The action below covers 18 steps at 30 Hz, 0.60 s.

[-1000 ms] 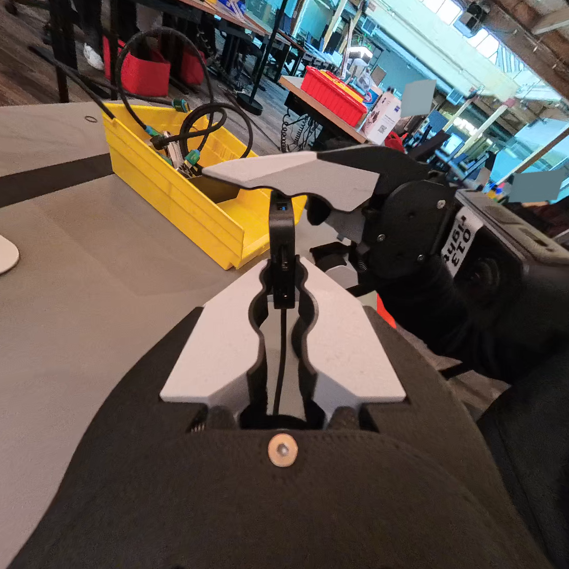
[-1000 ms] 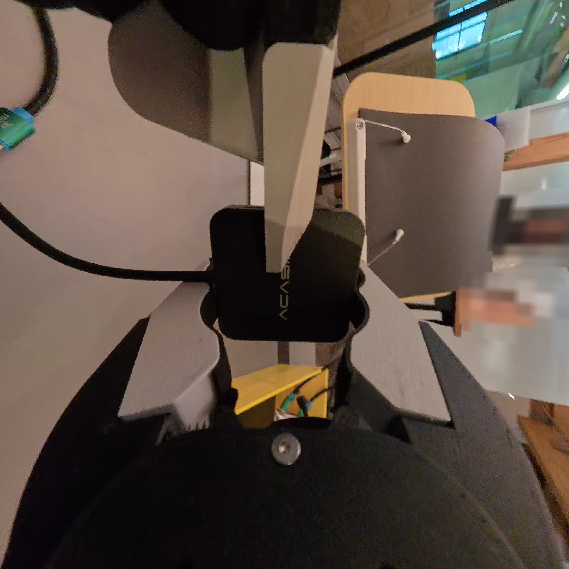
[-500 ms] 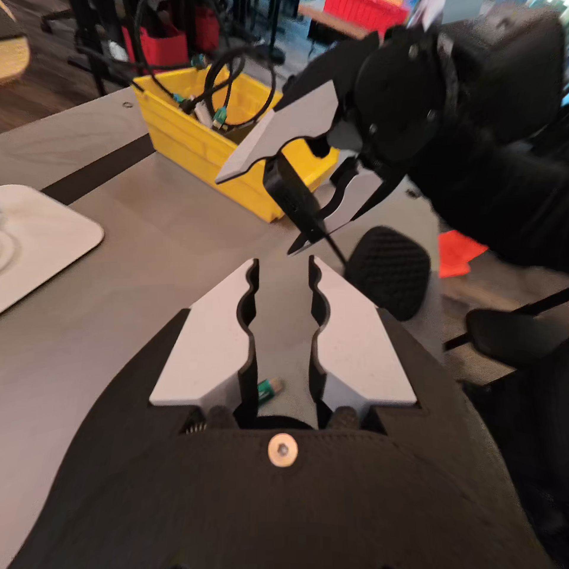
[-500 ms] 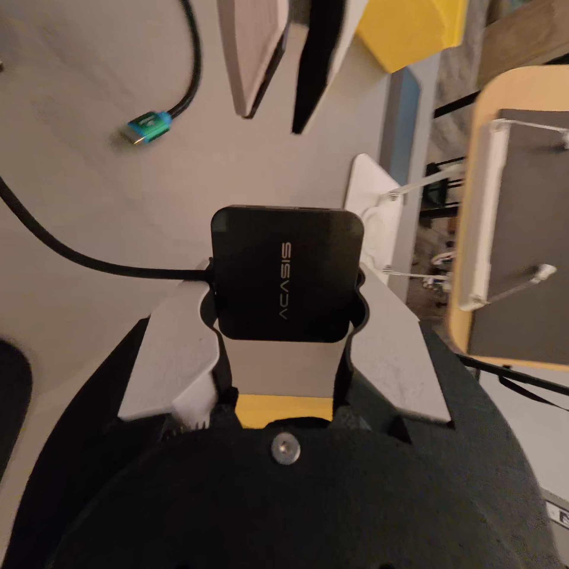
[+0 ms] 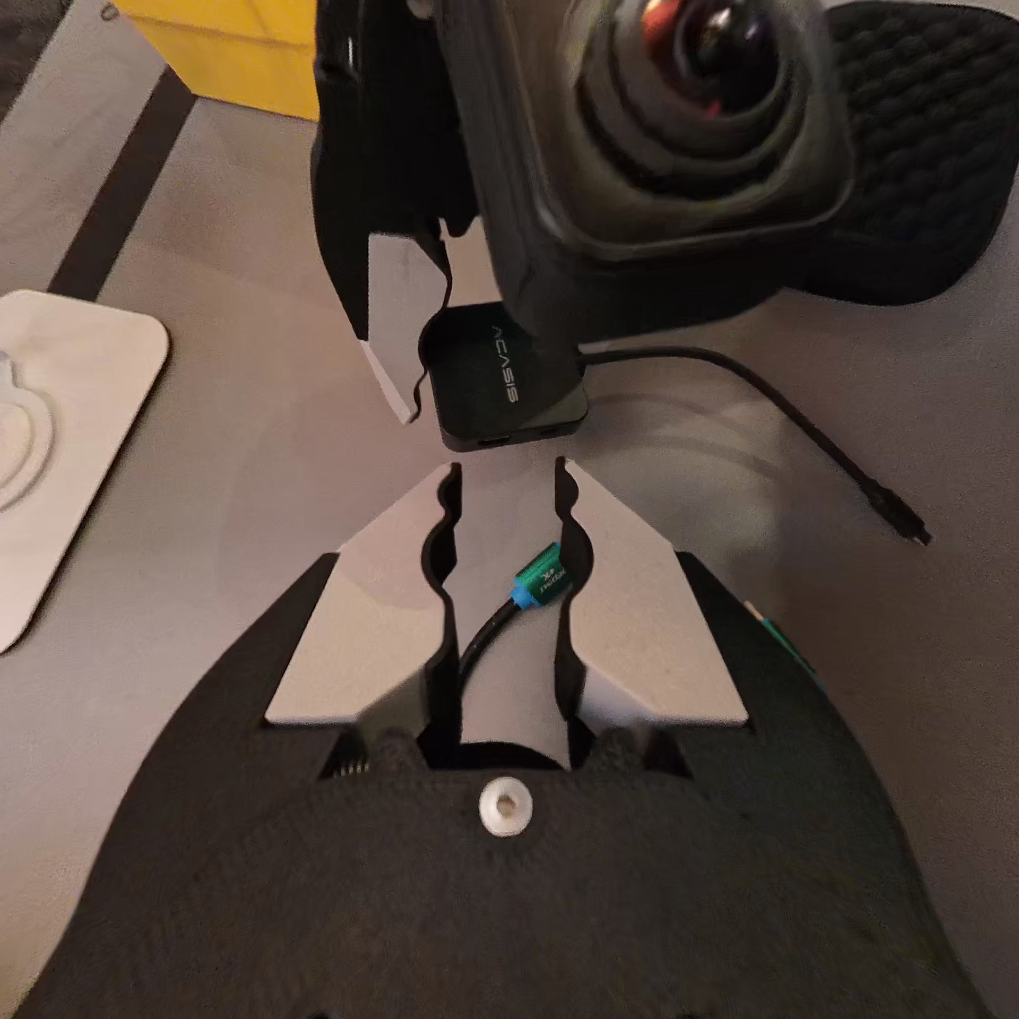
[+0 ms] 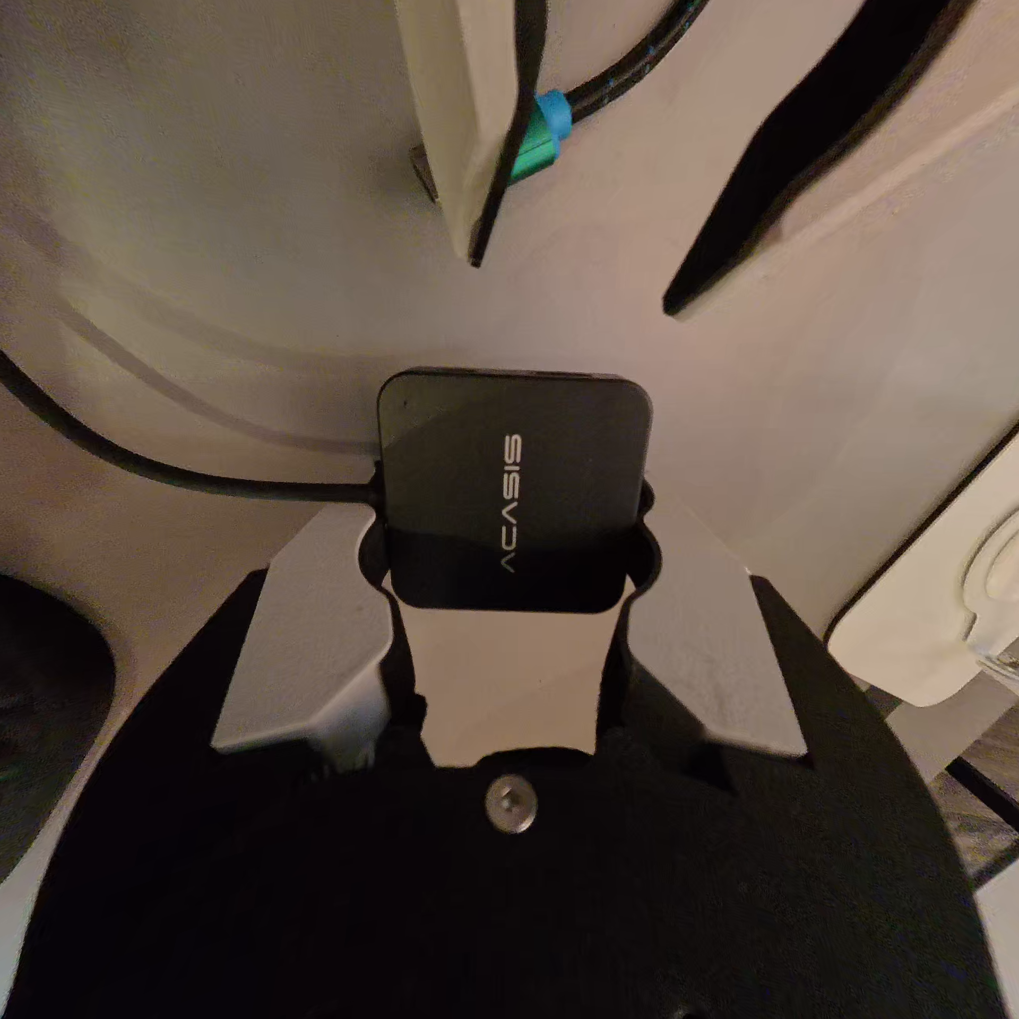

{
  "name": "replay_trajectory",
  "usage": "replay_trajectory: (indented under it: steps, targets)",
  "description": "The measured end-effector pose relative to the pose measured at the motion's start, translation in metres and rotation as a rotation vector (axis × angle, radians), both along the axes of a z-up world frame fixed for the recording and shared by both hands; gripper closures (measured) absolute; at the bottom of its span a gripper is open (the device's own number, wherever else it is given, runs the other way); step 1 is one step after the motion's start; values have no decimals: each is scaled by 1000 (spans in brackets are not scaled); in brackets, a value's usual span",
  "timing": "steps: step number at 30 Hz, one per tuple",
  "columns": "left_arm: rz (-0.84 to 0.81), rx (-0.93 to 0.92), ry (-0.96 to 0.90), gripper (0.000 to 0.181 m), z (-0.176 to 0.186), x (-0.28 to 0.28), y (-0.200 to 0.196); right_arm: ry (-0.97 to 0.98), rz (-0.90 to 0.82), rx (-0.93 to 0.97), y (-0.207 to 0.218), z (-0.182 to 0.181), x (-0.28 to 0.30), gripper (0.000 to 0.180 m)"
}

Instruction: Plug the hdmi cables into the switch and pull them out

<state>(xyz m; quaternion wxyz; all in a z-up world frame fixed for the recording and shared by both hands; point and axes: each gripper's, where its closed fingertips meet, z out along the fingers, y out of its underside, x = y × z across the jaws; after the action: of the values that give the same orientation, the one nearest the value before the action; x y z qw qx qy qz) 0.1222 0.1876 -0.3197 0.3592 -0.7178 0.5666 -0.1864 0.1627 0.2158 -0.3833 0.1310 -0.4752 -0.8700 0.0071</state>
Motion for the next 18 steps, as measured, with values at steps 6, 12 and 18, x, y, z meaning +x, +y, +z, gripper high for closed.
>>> replay_trajectory:
  steps: [6, 12, 18]
  targets:
    - [-12, -71, -28, 151, -12, 6, 2, -25, 10, -40, -1, -2, -4, 95]
    - [102, -183, -41, 140, -18, 2, 13, 66, 15, -41, 1, 1, -9, 95]
    - [164, -457, -330, 136, 3, 15, 9, 246, 40, 22, 1, 18, -23, 95]
